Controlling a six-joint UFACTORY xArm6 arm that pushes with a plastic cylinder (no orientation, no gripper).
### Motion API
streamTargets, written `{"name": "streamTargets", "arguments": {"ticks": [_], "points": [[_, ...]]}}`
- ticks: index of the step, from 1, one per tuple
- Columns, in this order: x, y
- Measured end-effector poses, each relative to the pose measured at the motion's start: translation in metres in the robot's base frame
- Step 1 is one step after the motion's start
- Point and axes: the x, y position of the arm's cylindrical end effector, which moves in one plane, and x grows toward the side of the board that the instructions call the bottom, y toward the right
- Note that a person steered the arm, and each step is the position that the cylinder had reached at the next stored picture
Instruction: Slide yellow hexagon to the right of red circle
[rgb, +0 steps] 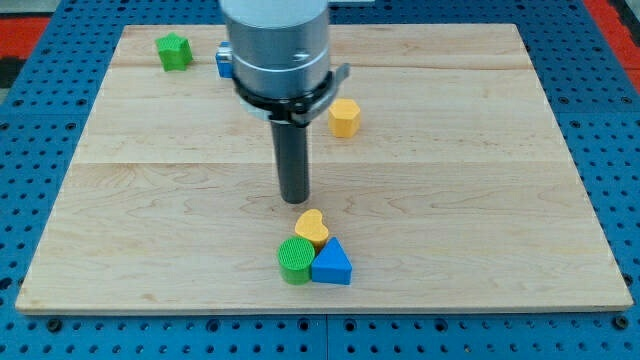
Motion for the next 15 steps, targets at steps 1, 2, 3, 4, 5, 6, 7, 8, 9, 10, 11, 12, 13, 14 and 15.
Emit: {"name": "streamTargets", "arguments": {"ticks": [1,2,3,4,5,6,7,8,9,10,11,12,13,14,15], "points": [[0.026,0.012],[0.034,0.012],[0.016,0.012],[-0.015,0.008],[-0.031,-0.006],[-0.033,-0.007],[-0.038,-0.012],[-0.068,-0.009],[-0.103,0.027],[-0.107,0.062],[-0.099,0.069],[-0.097,0.103],[-0.119,0.12],[-0.14,0.097],[-0.156,0.06]]}}
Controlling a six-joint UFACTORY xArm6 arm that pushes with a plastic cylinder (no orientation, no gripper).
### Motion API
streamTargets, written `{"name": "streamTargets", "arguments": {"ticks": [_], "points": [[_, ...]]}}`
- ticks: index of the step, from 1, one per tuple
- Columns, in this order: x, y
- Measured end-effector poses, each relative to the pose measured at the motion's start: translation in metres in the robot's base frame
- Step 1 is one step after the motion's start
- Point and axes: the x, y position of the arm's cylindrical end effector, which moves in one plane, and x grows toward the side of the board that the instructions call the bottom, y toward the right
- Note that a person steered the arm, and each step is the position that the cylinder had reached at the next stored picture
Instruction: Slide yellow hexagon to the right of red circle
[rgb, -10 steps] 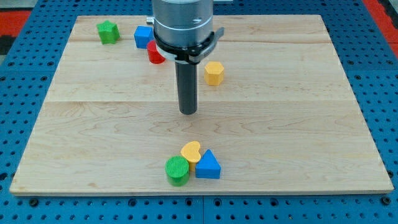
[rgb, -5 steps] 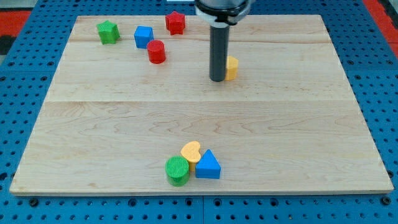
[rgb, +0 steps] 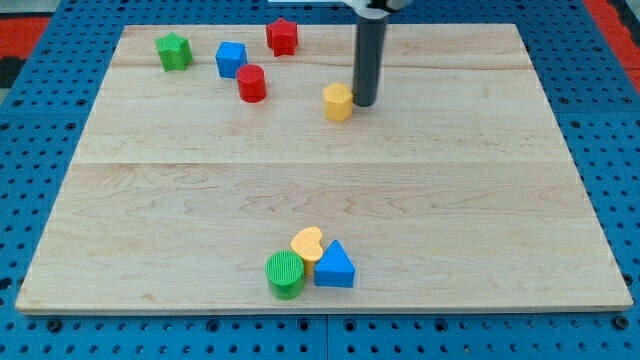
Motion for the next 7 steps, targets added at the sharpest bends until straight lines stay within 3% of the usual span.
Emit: {"name": "streamTargets", "arguments": {"ticks": [3,5,7], "points": [[-0.003,-0.006],[0.019,0.003],[0.021,-0.056]]}}
